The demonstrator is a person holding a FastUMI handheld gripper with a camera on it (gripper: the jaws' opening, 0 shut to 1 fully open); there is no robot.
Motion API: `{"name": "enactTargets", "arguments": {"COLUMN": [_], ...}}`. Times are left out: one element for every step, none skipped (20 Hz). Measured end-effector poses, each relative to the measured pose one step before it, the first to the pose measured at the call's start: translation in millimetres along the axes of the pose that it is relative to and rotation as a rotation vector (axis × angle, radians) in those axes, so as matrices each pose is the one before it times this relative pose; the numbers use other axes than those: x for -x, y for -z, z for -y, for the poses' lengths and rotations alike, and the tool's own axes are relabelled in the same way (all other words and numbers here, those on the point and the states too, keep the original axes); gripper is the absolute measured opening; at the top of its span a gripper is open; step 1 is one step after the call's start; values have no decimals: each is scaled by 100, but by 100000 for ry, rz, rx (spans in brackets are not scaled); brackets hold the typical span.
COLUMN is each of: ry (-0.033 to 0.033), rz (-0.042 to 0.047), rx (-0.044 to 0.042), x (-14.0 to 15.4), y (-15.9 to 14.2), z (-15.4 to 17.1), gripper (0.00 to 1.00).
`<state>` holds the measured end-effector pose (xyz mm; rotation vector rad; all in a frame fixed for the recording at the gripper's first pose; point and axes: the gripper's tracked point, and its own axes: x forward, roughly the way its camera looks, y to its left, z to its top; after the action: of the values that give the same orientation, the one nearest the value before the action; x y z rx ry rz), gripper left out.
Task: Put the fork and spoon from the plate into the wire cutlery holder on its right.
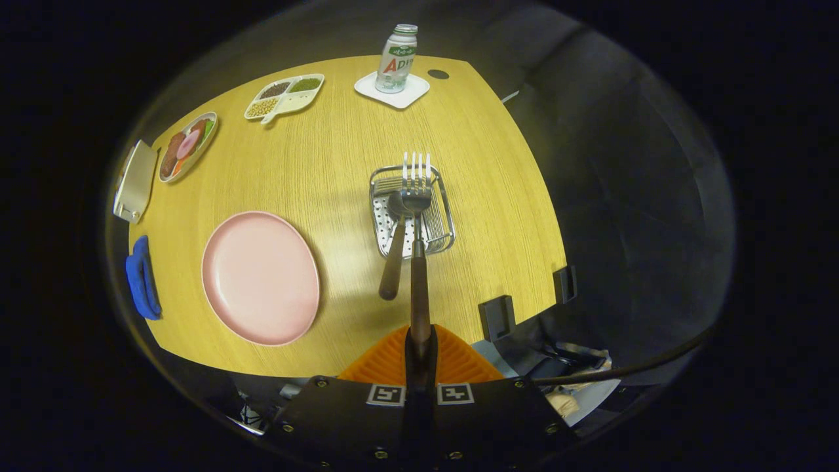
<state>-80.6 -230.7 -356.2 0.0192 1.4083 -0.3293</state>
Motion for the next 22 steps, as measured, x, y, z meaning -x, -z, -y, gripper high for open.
{"name": "enactTargets", "arguments": {"ry": [-137, -437, -758, -858, -897, -653, -333, -427, -169, -225, -346, -206, -46, -559, -766, -1508, -1674, -1357, -818, -724, -402, -910], "rz": [-1140, -1200, -1475, -949, -1103, -1109, -1545, -2156, -614, -888, -1304, -2147, -1410, -1317, -1296, -220, 589, 1585, 1454, 1422, 1190, 1255], "rx": [4, 50, -156, 79, 600, 903, 799, 409, 293, 2, 94, -22, 79, 54, -245, -469, -380, -309, 146, 91, 60, -19], "x": [-160, -332, -147, -186, -82, -132, -10, -48, 124, -59, 15, -21, 9, -28, 60, 123, 352, -11, 136, 293, 320, 203], "y": [356, 386, 312, 159, -35, 95, 14, 58, -240, -415, -214, -90, -322, -230, -291, -289, -411, -478, -380, -323, -238, -150], "z": [-16, -42, -110, -149, -94, -131, 10, -63, 73, 27, 34, 27, 45, -105, -104, -299, -234, -239, -161, -95, -109, -218], "gripper": [4, 4, 4, 3, 4, 4, 4, 4, 4, 7, 7, 7, 7, 7, 7, 7, 12, 12, 14, 15, 20, 20]}}
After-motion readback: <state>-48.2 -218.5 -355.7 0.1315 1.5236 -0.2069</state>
